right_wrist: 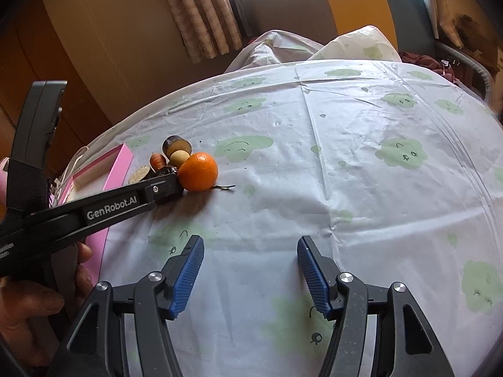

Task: Organize fruits
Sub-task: 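Move the left gripper to the second dark beet and grasp it, then lift the dark beet with the left gripper while the right gripper grasps the orange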

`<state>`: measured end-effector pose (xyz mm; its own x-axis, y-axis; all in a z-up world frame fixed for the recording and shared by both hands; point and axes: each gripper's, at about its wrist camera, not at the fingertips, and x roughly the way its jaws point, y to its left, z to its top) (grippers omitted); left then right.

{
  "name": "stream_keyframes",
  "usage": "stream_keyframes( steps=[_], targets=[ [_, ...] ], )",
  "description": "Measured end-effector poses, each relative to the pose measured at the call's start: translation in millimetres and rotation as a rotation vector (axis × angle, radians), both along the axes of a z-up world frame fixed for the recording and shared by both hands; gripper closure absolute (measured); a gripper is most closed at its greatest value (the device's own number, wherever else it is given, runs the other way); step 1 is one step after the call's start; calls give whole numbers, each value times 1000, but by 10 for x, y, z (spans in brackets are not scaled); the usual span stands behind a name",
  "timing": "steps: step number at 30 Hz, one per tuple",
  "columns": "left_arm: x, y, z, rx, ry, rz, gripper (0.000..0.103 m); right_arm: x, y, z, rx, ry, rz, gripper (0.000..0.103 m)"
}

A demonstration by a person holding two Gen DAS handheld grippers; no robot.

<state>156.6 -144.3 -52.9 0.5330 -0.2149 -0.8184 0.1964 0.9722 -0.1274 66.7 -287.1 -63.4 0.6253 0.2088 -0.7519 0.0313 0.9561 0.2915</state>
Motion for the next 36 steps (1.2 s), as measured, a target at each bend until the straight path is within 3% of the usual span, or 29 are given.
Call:
stream_keyframes(
  steps=[6,11,17,27,36],
  targets=[
    [-15,13,-13,-16,-26,-24,63,1,-44,-10,16,3,-6,40],
    [-281,88,4,-48,-34,-29,63,-8,-76,-4,11,-3,-8,40],
    [-616,76,-11,-1,-106,-49,63,39,-120,-8,20,1,2,40],
    [-530,125,-66,-52,-102,-26,63,164,-113,31,22,8,74,42],
    [-603,157,-75,-66,-129,-21,63,562,11,191,55,-13,181,45]
  ],
)
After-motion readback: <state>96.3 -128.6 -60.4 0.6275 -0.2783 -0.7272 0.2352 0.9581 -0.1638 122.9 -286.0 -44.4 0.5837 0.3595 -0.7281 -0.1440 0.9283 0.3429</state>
